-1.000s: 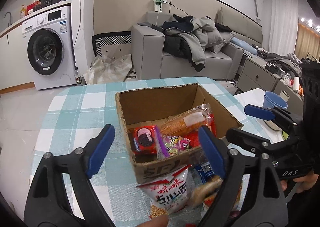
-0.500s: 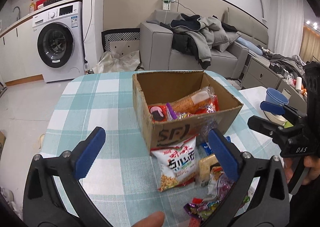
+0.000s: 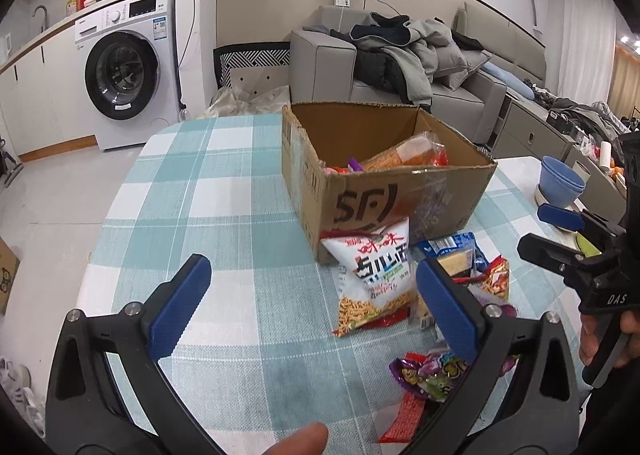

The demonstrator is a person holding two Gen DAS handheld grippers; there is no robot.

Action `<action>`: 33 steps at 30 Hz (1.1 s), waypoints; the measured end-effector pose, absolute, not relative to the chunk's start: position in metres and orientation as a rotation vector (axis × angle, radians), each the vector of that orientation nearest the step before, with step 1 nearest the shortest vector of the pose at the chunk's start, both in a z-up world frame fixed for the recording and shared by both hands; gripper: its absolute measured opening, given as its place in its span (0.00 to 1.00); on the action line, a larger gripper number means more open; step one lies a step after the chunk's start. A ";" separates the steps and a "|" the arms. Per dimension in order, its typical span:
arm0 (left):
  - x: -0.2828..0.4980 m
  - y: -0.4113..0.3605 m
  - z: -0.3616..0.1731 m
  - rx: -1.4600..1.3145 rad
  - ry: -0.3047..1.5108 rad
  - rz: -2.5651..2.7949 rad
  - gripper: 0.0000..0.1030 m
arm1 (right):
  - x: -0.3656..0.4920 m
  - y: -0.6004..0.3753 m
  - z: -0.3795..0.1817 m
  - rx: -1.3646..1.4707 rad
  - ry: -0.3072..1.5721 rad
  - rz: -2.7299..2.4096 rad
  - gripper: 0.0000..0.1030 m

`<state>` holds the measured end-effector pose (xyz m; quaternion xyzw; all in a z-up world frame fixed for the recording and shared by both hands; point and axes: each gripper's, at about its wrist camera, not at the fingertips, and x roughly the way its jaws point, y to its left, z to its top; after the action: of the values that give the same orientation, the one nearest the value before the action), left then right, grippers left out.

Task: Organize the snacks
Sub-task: 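Move both tools back toward the snack pile beside the box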

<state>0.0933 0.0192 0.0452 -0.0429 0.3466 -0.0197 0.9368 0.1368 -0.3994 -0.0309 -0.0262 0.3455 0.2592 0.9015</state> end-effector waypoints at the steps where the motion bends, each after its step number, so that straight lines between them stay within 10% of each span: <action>1: 0.091 0.019 0.043 -0.090 0.711 -0.039 0.99 | 0.134 -0.399 -0.034 -0.067 0.720 0.535 1.00; 33: 0.069 0.008 0.023 -0.059 0.770 -0.102 0.99 | 0.117 -0.383 -0.078 -0.137 0.852 0.612 1.00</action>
<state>0.0691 0.0075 0.0234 -0.0288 0.3754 -0.0498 0.9251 0.1172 -0.3834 -0.0777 -0.0653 0.4065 0.2921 0.8632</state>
